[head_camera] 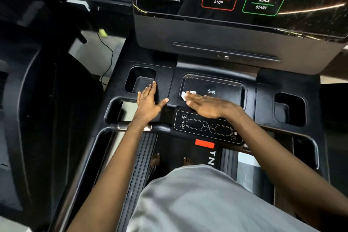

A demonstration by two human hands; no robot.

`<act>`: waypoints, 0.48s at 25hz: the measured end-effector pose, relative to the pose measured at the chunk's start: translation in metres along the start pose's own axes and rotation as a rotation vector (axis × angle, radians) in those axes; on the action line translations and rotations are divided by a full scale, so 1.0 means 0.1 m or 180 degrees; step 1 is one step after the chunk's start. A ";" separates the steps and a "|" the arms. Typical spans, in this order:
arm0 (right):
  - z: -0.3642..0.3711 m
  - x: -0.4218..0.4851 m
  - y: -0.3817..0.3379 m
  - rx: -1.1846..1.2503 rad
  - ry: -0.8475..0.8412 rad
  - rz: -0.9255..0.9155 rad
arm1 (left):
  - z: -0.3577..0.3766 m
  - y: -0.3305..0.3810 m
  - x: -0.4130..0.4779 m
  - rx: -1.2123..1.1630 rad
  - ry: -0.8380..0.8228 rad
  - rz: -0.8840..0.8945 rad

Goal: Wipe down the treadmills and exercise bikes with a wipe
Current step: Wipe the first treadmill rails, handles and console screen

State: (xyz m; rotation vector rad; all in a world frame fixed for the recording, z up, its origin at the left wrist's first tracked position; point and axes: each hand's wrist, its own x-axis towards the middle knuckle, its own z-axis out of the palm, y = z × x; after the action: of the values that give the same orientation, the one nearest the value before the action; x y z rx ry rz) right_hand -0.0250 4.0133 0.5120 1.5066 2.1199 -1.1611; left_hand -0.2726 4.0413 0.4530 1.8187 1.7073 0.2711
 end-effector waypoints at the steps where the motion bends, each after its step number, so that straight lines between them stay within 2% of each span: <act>1: 0.01 0.00 0.01 -0.0001 0.0006 0.0024 | 0.03 0.02 0.00 0.0039 0.0047 -0.0025; 9: -0.15 0.37 0.03 -0.0525 0.0890 0.0193 | 0.08 0.12 0.06 0.0149 0.0193 -0.0181; 12: -0.03 0.30 0.10 -0.0533 0.1133 0.0479 | 0.05 0.17 0.09 0.0160 0.0116 -0.0284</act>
State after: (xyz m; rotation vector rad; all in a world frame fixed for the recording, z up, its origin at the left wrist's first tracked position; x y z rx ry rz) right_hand -0.0282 4.0362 0.4905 1.8646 2.2058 -0.6848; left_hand -0.2540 4.0490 0.4562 1.7777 1.8301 0.2272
